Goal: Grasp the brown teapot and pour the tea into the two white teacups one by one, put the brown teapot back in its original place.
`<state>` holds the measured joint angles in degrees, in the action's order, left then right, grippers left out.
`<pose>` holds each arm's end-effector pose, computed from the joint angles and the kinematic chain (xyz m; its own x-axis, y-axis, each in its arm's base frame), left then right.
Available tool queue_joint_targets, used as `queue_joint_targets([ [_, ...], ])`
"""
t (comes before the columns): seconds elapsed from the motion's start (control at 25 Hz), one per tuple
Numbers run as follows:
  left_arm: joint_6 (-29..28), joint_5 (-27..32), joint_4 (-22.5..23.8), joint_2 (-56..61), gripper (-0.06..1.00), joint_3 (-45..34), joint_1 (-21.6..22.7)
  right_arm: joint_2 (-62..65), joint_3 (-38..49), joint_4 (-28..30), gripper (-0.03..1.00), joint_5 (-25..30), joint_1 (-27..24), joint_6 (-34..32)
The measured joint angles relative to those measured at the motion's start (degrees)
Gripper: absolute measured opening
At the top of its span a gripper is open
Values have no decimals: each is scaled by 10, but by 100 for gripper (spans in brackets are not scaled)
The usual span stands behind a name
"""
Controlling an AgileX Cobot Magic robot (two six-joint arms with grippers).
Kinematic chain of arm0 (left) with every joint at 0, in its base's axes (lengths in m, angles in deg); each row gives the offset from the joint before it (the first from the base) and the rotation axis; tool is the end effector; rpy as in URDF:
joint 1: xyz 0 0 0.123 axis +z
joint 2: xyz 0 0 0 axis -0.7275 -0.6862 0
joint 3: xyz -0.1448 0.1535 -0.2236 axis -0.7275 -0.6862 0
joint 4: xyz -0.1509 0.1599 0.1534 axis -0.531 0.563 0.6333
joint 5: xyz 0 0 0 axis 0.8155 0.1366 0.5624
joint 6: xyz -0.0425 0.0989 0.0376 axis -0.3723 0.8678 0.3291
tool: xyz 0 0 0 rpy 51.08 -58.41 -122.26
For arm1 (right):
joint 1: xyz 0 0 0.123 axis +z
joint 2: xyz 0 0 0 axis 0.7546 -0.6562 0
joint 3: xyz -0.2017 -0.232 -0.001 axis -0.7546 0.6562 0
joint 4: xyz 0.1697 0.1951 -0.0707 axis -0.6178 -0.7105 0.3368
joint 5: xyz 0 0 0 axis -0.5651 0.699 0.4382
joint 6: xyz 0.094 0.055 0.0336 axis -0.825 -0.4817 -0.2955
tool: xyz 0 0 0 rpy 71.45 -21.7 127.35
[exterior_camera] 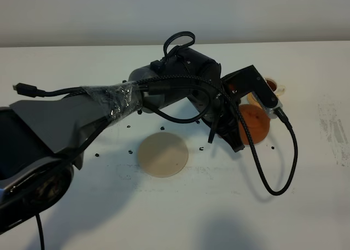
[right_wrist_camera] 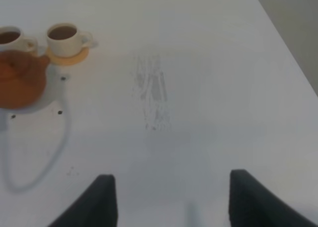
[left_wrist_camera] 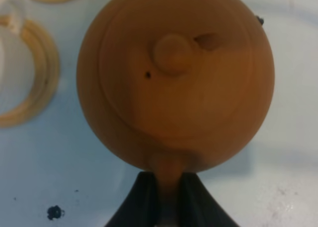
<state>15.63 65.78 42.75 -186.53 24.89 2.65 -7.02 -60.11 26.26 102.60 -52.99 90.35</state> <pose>0.3911 -0.3849 0.1460 -0.2869 0.8340 -0.4713 0.8999 0.4032 0.1658 0.0073 0.0021 0.2703 -0.4705 -0.0402 -0.8815 0.0154 0.9984 -0.0538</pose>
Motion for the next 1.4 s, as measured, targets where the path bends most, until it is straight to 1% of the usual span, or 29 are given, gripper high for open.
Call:
queue_joint_targets([
  [0.48, -2, 5, 0, -12, 9, 0, 2, 0, 0, 0, 51, 0, 0, 0],
  [0.64, -13, 41, 23, 11, 9, -2, 5, 0, 0, 0, 51, 0, 0, 0],
  [0.72, -17, 49, 34, 34, 9, -11, 8, 0, 0, 0, 51, 0, 0, 0],
  [0.92, -22, 10, 39, 130, 9, -117, 17, 0, 0, 0, 51, 0, 0, 0],
  [1.2, -67, 5, 39, 236, 9, -248, 53, 0, 0, 0, 51, 0, 0, 0],
  [1.4, -76, 4, 28, 275, 9, -322, 88, 0, 0, 0, 51, 0, 0, 0],
])
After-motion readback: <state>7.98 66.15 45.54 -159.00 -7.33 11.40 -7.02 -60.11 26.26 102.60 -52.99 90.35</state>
